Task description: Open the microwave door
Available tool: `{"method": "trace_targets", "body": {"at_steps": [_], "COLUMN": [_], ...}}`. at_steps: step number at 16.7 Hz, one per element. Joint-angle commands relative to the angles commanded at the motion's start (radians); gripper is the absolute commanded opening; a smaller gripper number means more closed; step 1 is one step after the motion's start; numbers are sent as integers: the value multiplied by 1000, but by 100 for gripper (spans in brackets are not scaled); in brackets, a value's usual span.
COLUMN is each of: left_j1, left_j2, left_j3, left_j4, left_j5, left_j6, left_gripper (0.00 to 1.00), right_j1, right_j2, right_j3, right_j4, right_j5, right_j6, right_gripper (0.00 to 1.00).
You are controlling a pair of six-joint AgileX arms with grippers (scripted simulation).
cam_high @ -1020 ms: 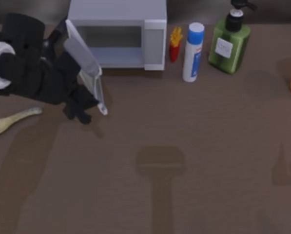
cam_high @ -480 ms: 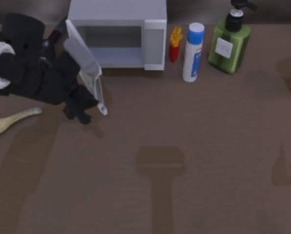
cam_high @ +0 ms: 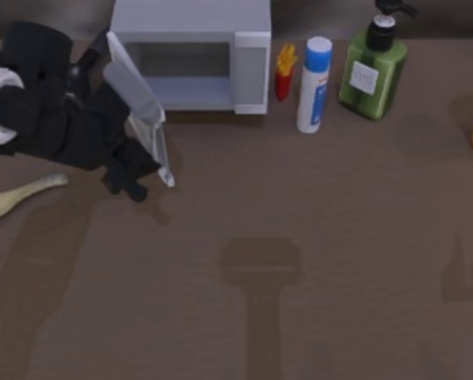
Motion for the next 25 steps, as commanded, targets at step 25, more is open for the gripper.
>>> {"method": "trace_targets", "body": {"at_steps": [25], "left_j1": [42], "left_j2": [11], "left_j3": [23], "left_j4": [-68], "left_j5": [56], "left_j6": [114], "left_gripper": [0], "right_j1": [0], "right_j2": [0], "right_j3": [0], "right_j4": [0], "right_j5": [0], "right_j6": [0], "right_gripper": [100]}}
